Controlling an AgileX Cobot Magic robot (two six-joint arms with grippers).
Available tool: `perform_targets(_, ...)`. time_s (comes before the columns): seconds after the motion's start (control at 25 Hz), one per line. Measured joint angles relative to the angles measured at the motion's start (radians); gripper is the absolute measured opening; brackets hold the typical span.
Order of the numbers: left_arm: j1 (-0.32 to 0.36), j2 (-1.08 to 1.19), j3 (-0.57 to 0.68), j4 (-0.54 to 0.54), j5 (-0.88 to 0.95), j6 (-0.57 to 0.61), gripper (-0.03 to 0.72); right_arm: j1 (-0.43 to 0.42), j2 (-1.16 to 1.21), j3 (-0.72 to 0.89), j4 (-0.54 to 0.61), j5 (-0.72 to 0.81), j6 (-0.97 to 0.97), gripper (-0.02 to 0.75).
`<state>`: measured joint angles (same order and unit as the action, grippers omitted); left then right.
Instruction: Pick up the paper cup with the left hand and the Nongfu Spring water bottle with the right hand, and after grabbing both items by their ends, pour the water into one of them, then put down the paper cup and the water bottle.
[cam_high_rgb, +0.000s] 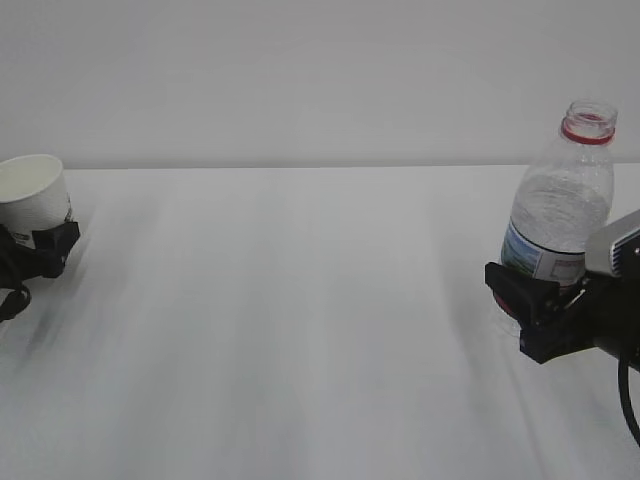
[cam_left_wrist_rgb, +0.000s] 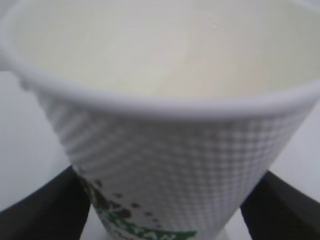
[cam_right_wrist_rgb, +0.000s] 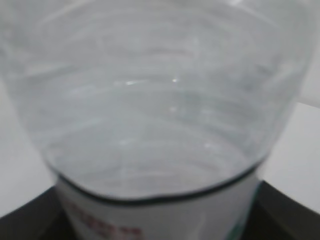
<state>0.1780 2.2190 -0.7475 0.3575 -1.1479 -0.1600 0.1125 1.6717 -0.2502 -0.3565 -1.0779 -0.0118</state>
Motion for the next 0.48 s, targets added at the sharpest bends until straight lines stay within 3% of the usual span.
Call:
perform_targets(0.28, 0.000, 0.000, 0.000, 0.049, -0.002, 0.000, 0.556, 0.000, 0.000, 0.000, 0.000, 0.000, 0.000, 0.523)
perform_targets(0.48, 0.000, 0.000, 0.000, 0.069, -0.004, 0.000, 0.548, 0.000, 0.000, 0.000, 0.000, 0.000, 0.000, 0.523)
